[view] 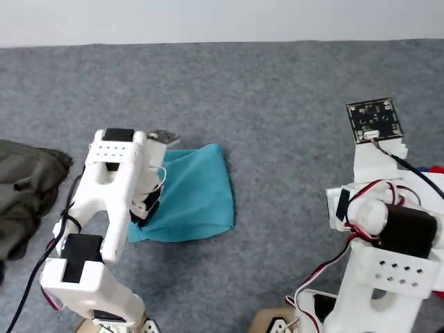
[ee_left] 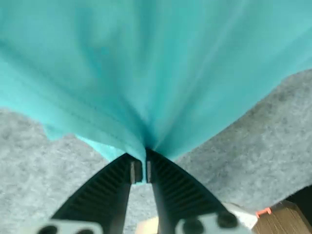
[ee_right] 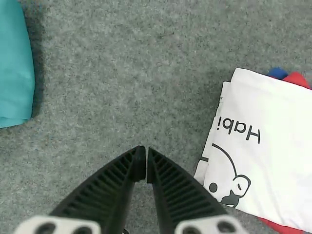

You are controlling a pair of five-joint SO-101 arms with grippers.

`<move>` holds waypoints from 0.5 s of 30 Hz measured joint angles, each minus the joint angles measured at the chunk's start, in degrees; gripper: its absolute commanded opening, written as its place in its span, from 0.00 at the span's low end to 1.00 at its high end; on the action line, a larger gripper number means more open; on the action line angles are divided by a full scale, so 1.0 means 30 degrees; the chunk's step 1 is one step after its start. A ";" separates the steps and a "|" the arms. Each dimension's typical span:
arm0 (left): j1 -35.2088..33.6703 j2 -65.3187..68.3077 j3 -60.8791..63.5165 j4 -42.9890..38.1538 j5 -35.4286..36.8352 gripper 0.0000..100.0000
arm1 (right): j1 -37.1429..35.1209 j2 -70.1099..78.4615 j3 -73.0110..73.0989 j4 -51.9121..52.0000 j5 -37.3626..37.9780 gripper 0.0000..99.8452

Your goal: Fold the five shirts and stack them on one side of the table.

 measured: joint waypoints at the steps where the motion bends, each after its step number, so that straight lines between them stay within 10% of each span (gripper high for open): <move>1: 0.0029 0.0000 0.0264 -0.0381 0.0000 0.04 | 0.0000 0.0000 0.0000 0.0000 0.0000 0.01; 15: -0.1319 -0.0029 -0.3429 -0.0586 0.0117 0.17 | 0.0000 0.0000 0.0000 0.0000 0.0000 0.01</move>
